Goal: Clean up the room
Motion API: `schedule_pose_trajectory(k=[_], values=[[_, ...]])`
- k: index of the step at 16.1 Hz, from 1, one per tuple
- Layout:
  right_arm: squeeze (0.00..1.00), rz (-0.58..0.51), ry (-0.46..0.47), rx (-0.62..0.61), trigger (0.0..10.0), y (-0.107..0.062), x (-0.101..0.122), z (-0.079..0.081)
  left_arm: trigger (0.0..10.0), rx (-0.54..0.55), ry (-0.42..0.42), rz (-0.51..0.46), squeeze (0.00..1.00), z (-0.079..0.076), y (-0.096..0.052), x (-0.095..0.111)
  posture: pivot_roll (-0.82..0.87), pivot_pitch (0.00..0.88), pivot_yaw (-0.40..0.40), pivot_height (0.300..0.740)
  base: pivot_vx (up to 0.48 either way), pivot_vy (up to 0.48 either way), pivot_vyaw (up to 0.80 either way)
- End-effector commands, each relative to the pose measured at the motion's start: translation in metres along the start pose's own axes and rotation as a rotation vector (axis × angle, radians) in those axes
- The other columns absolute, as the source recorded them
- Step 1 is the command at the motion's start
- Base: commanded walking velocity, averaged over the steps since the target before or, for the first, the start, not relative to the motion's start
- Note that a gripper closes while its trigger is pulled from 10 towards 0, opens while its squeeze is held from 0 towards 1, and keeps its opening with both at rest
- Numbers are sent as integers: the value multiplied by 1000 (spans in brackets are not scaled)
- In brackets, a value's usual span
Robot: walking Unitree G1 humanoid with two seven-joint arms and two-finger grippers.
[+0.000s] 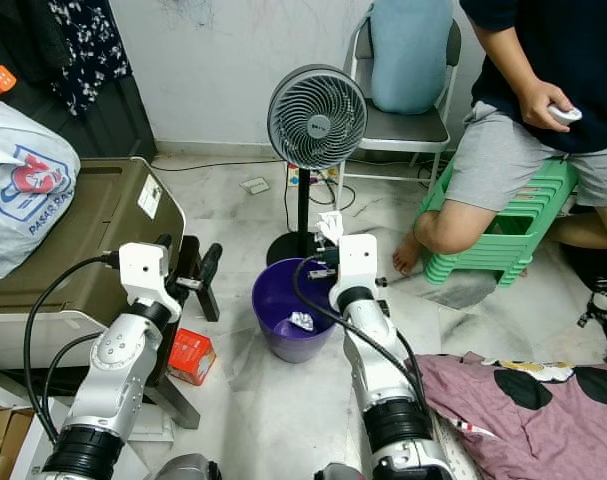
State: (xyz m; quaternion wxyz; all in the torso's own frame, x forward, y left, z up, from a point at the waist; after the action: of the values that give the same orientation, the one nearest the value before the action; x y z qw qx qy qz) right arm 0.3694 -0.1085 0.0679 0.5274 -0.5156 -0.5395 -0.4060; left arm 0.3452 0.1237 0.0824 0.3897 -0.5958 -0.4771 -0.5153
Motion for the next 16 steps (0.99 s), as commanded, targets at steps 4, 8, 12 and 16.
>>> schedule_pose_trajectory(k=[4,8,12,16], values=[[0,-4,-6,8,10000,3,3,1,10000,-15,7,-14,0,-2,1,5,68,0,-8,740,409,0,0],[0,-28,-28,27,10000,3,7,5,10000,-15,8,-13,0,-2,1,5,67,0,-7,740,410,0,200],[0,-30,-26,26,10000,3,7,4,10000,-16,8,-12,0,-2,1,5,68,0,-7,740,408,0,400],[0,-28,-27,24,10000,3,7,4,10000,-14,10,-9,0,-2,1,4,68,0,-6,740,390,0,0]])
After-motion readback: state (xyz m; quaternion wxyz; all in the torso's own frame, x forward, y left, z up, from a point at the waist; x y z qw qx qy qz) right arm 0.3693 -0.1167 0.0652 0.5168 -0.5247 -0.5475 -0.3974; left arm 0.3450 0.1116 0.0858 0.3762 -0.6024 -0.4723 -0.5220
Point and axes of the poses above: a point about 5 cm out from each wrist's last joint towards the gripper, its own y axis pointing out of the wrist towards the gripper, its own x axis along the axis of the wrist's last joint, z = x × y, the point moved 6 cm from there along y, pointing out of the wrist towards the gripper, and after that the axes turned 7 degrees about -y, right-handed, at the moved point
